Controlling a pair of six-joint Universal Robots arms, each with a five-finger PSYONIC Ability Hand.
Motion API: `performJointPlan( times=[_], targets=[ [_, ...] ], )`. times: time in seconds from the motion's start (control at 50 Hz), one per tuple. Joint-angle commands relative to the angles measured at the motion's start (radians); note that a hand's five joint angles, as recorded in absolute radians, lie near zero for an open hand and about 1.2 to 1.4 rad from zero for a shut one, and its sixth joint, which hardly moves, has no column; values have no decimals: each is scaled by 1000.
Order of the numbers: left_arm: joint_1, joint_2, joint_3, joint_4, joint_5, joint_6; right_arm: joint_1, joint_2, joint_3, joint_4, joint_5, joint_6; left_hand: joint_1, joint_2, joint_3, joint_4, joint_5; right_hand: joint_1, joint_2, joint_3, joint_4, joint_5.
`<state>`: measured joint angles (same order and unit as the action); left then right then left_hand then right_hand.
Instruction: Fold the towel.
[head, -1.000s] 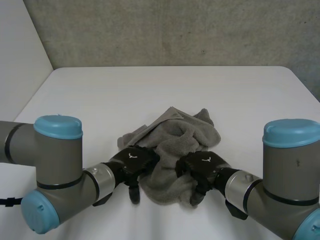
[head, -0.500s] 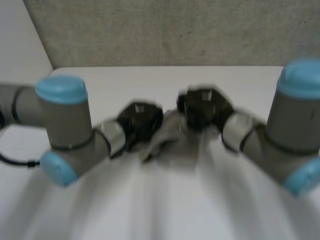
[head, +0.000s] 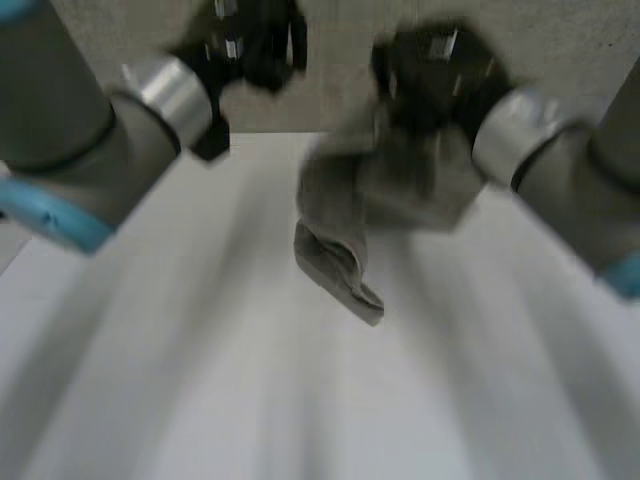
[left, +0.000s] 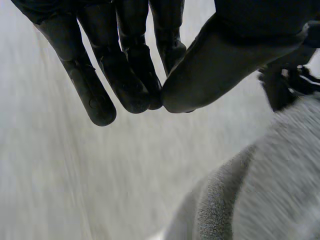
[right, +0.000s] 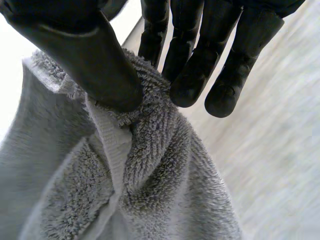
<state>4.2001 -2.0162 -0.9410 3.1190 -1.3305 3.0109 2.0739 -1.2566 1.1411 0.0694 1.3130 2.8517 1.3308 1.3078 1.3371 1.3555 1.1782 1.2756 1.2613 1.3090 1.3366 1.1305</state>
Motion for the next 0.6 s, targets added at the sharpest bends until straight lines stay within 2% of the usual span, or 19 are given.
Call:
performJointPlan(
  times=[0.02,0.12,0.14,0.16,0.18,0.2,0.4,0.6],
  targets=[
    [18,-9,-321,36,2,26,15,-9,243,4,-8,-100,65,89,59,41,43,121,135,87,60,91],
    [23,-41,-466,90,7,40,9,-23,319,3,9,-149,65,89,59,41,43,121,135,87,60,91],
    [23,-52,-496,102,10,39,9,-23,319,3,9,-149,-254,-231,-260,-279,-276,121,135,87,60,91],
    [20,-62,-518,110,17,37,9,-29,327,3,9,-149,-731,-708,-737,-756,-753,121,135,87,60,91],
    [20,-62,-518,110,17,37,9,-29,327,3,9,-149,-736,-713,-742,-760,-758,121,135,87,60,91],
    [14,-73,-530,112,25,36,6,-35,331,3,11,-149,-1137,-1114,-1143,-1161,-1159,121,135,87,60,91],
    [-40,-105,-533,128,31,-10,-90,-49,411,-25,8,-130,-1144,-1121,-1150,-1168,-1166,121,135,87,60,91],
    [-68,-159,-501,202,22,-176,-141,-95,546,-146,12,-69,-1126,-1103,-1132,-1151,-1148,121,135,87,60,91]
  ],
)
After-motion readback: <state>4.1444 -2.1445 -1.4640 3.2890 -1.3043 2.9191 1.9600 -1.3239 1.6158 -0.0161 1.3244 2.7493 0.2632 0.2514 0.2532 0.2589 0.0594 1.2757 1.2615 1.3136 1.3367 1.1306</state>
